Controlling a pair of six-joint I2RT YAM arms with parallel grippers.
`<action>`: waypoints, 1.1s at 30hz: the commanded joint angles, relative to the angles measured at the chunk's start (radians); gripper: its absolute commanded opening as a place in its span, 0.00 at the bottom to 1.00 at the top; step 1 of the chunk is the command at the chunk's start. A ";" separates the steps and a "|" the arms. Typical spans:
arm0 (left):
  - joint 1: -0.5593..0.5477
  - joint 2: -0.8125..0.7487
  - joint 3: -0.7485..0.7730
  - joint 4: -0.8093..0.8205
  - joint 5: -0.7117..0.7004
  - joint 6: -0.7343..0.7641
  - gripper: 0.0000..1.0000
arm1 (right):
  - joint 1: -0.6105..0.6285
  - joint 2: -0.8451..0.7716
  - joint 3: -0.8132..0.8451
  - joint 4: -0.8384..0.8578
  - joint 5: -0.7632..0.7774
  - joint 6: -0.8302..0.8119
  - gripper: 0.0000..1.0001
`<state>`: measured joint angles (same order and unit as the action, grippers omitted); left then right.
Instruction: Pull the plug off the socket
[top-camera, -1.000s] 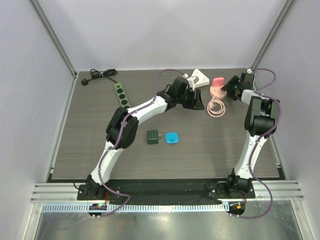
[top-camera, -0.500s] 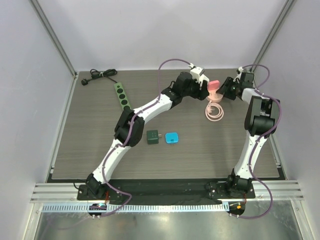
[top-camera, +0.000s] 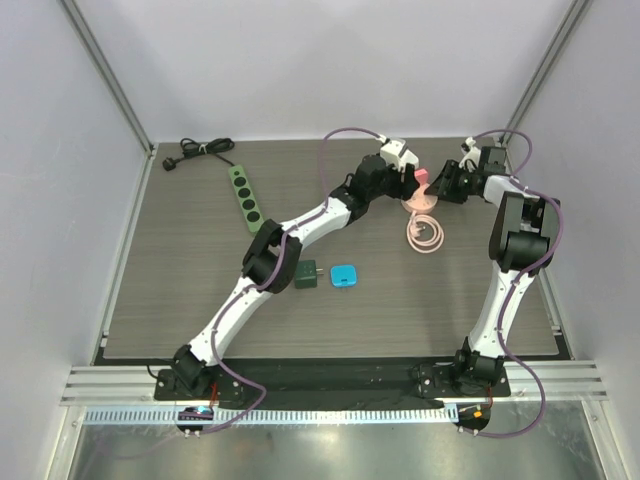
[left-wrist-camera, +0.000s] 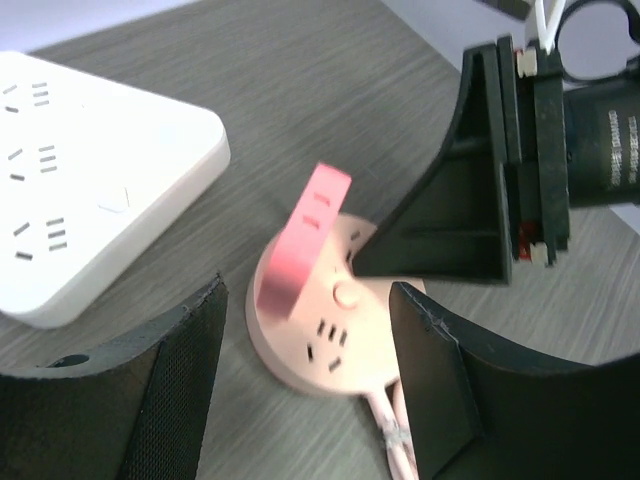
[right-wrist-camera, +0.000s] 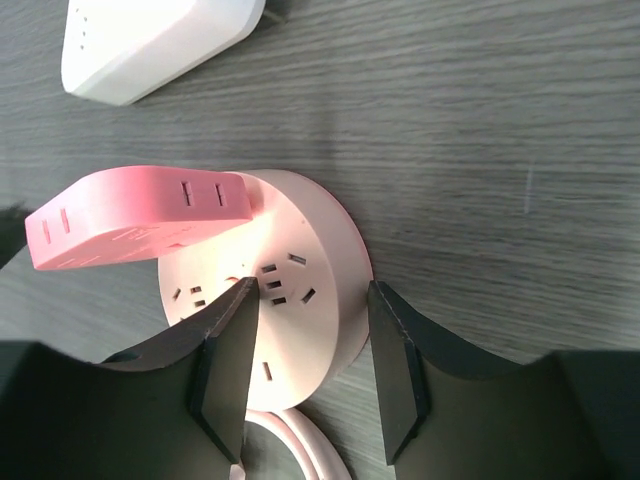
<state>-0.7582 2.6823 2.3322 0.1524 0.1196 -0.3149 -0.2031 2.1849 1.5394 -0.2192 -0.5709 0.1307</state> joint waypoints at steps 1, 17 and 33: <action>-0.007 0.046 0.101 0.130 -0.040 -0.012 0.66 | 0.007 0.035 -0.022 -0.128 -0.004 -0.065 0.50; -0.016 0.119 0.159 0.075 -0.051 -0.021 0.48 | 0.005 0.047 0.004 -0.129 -0.043 -0.049 0.50; -0.018 0.094 0.156 0.087 -0.028 -0.154 0.00 | 0.005 0.061 0.013 -0.137 0.046 -0.040 0.50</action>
<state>-0.7650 2.7998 2.4485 0.1970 0.0826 -0.3916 -0.2081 2.1948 1.5551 -0.2749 -0.6277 0.1089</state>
